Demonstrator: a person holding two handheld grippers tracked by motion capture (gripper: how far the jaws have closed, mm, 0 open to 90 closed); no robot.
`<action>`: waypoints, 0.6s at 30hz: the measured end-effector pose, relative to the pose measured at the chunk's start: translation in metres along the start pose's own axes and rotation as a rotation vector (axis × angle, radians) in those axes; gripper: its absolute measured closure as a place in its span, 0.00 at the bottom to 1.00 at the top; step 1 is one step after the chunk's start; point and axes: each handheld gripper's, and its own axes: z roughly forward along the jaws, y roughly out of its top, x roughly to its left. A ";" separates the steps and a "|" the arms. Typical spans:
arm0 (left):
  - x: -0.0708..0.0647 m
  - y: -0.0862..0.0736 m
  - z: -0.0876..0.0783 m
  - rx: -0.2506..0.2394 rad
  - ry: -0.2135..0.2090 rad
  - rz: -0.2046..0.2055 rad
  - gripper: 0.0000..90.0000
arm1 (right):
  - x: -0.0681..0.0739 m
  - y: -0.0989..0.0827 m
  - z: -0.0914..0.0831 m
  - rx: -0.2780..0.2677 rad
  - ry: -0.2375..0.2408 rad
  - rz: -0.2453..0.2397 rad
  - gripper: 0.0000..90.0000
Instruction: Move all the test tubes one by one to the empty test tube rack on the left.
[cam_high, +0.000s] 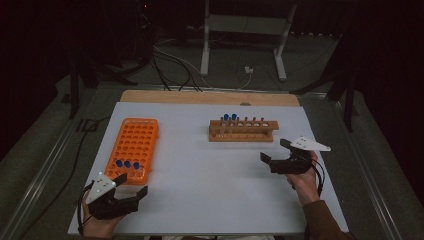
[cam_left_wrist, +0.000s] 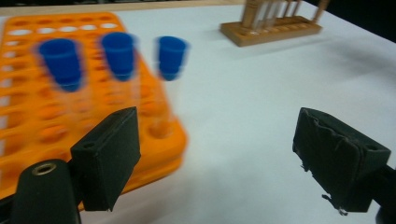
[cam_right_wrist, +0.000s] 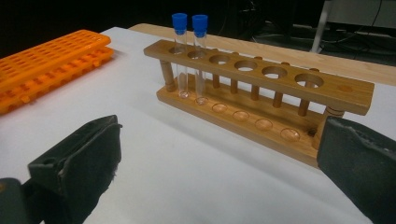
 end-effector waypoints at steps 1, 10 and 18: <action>-0.004 0.001 0.002 0.002 -0.007 0.008 0.15 | 0.000 0.000 0.000 0.000 0.000 -0.001 0.00; -0.031 0.012 0.028 0.022 -0.074 0.084 0.05 | 0.002 0.007 0.006 0.007 0.002 -0.006 0.00; -0.049 0.034 0.058 0.005 -0.120 0.140 0.03 | 0.005 0.019 0.015 0.014 0.009 -0.013 0.00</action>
